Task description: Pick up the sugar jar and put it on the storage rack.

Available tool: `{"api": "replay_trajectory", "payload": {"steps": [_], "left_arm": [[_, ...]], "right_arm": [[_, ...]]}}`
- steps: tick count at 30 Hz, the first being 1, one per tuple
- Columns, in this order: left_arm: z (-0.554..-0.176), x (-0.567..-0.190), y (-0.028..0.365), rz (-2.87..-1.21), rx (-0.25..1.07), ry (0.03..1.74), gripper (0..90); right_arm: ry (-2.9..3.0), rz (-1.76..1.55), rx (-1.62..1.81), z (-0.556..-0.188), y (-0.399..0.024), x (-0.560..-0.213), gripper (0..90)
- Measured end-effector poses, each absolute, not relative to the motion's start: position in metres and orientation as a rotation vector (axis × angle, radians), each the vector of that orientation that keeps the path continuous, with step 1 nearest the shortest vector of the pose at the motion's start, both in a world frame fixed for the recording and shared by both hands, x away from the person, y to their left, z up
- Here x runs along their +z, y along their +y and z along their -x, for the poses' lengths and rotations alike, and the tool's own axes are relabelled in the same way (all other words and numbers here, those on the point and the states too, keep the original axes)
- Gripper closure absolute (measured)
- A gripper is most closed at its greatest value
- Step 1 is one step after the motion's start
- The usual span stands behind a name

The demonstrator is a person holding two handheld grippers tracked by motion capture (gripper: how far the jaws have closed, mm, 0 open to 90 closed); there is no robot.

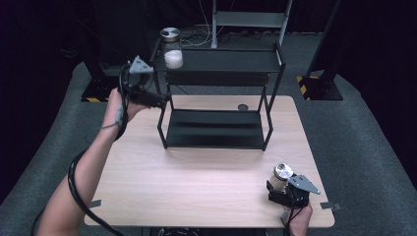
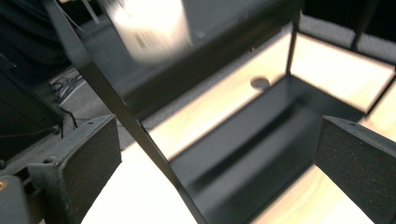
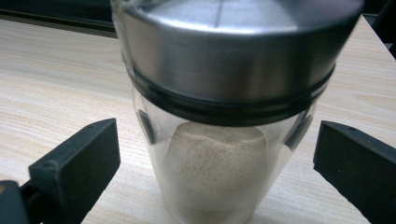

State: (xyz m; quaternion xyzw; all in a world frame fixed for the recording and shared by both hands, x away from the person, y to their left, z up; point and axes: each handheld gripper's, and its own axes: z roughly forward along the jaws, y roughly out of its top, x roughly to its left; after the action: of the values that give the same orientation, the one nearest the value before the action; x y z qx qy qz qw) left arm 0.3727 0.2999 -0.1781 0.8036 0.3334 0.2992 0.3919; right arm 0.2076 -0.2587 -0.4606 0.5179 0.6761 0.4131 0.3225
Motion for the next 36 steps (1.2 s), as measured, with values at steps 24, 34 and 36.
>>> {"api": "replay_trajectory", "payload": {"steps": [24, 34, 36], "left_arm": [[-0.312, -0.392, 0.314, -2.238, 0.484, 1.082, 0.0], [-0.299, -0.425, 0.317, -2.171, 0.445, 1.158, 0.0], [-0.294, -0.43, 0.32, -2.139, 0.455, 1.156, 0.0]], "right_arm": [[1.767, -1.352, 1.078, -0.206, -0.257, -0.461, 0.0], [1.765, -1.355, 1.069, -0.206, -0.256, -0.461, 0.0], [1.767, -1.358, 1.068, -0.207, -0.256, -0.461, 0.0]]}}
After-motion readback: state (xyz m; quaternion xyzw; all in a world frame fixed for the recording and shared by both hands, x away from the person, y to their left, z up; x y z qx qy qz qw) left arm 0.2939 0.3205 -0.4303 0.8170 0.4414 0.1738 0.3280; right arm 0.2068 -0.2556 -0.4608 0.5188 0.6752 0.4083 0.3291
